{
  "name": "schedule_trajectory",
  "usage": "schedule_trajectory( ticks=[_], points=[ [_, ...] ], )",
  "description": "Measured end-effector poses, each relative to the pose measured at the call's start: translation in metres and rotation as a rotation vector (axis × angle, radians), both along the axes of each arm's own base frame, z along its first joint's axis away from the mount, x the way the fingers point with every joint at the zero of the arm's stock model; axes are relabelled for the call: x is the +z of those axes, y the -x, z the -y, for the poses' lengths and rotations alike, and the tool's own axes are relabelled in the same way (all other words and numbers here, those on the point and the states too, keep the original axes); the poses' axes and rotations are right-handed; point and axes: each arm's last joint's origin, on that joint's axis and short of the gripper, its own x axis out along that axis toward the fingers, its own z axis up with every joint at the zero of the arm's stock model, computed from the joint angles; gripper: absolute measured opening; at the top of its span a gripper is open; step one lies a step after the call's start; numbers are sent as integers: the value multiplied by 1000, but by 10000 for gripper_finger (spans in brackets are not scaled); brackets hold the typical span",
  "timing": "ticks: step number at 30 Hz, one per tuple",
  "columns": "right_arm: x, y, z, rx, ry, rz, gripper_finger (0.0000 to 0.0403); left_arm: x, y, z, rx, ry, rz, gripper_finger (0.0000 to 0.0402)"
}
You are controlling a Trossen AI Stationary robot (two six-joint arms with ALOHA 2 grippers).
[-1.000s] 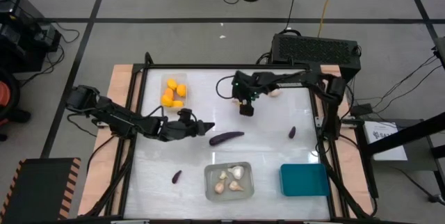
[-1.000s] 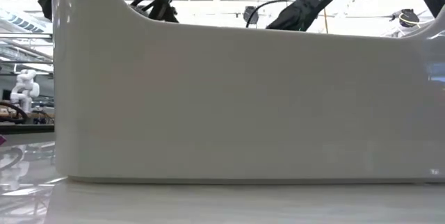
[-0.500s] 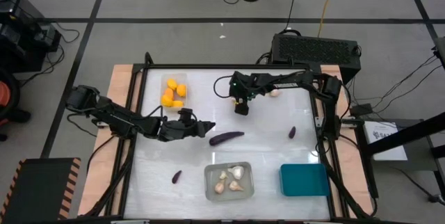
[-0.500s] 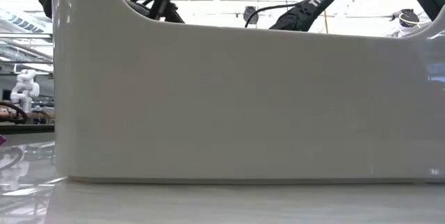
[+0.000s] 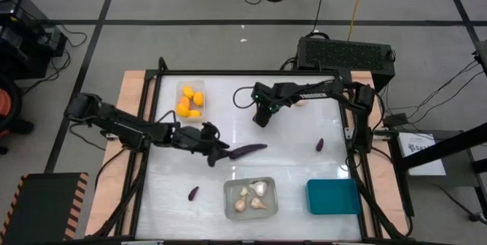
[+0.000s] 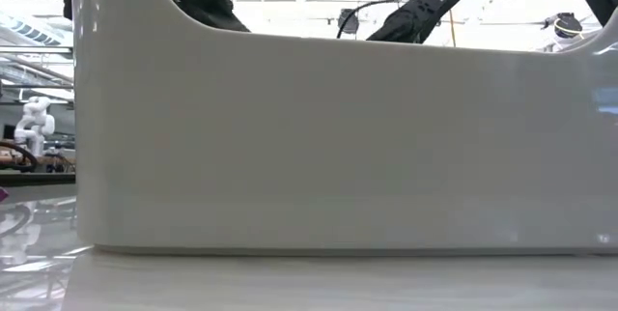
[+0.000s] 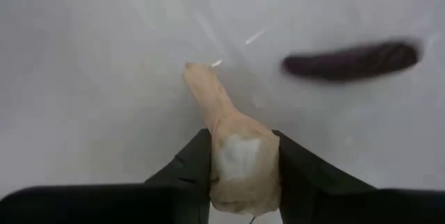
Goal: Sort produce into baskets
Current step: Put the garlic into the gray bin
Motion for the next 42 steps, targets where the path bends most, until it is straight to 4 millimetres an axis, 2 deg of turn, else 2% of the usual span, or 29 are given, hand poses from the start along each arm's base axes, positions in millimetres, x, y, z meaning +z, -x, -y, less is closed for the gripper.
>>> schedule_trajectory(
  ticks=[5, 8, 13, 19, 23, 28, 31, 38, 42],
  points=[
    [20, -9, -39, -63, -108, 100, 117, 7, 14, -2, -121, -57, -55, 232],
    [37, -19, -76, -84, -126, 209, 130, 9, 20, 1, -157, -101, -74, 232],
    [67, -27, -148, -44, -185, 408, 132, 9, 23, 7, -229, -173, -72, 232],
    [77, -13, -243, 95, -315, 462, 132, 9, 23, 8, -259, -220, -62, 232],
    [77, 2, -284, 132, -366, 440, 132, 8, 23, 8, -261, -223, -66, 232],
    [76, 12, -304, 160, -393, 428, 138, 6, 25, 8, -266, -226, -95, 232],
    [76, 15, -309, 223, -369, 423, 160, 4, 26, 10, -276, -244, -111, 232],
    [72, 17, -303, 294, -396, 331, 239, 4, 27, 15, -269, -267, -106, 232],
    [72, 19, -293, 328, -429, 259, 265, 4, 27, 15, -232, -293, -107, 232]
  ],
)
